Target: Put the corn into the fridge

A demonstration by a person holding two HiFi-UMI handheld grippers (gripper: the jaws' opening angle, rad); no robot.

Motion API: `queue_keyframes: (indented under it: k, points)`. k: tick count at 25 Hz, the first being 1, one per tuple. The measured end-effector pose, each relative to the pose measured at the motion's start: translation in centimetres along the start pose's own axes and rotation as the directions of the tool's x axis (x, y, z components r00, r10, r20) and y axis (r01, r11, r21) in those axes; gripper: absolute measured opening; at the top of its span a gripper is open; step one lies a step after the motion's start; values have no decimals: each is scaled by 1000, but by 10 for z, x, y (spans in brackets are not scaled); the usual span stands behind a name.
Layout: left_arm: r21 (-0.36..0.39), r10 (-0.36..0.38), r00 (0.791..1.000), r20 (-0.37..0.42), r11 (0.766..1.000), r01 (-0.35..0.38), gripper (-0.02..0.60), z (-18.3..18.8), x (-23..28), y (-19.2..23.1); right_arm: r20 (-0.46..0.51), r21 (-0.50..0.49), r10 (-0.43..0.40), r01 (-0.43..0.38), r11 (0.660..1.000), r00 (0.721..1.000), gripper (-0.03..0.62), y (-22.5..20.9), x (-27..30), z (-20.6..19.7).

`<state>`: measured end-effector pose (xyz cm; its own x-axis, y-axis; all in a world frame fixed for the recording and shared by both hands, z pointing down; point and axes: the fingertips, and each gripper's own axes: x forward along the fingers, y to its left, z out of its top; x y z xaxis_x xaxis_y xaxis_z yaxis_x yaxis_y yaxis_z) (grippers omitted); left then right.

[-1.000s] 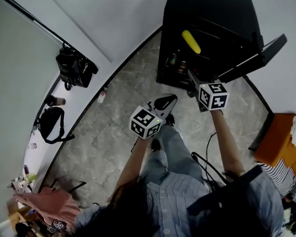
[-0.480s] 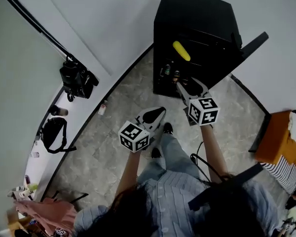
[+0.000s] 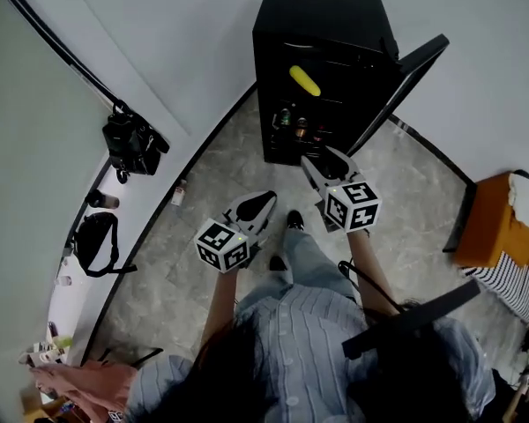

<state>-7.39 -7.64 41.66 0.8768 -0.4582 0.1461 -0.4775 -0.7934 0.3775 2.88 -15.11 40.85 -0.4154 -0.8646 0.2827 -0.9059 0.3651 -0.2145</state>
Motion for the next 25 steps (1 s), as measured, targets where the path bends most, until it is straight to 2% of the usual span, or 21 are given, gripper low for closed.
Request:
queue_keyframes:
  k: [6,17,21,25]
  points:
    - [-9,-40,999,16,999,40,8,-7,-14,-28,19,15,-27,27,1000,999,201,20,-46,-9]
    - [-76,-112,994,-5,991,111,8,-34,-8,-68,-57,-13,-19,18,1000,998,178,37,-83,-34]
    - [-76,-109,994,-4,991,108,8,-31,-13,-74,-74,-8,-11,10,1000,997,161,39,-89,-37]
    - [-72,-59,998,0,996,59,8,-29,-22,-66,-83,-6,9,-9,1000,996,147,43,-98,-40]
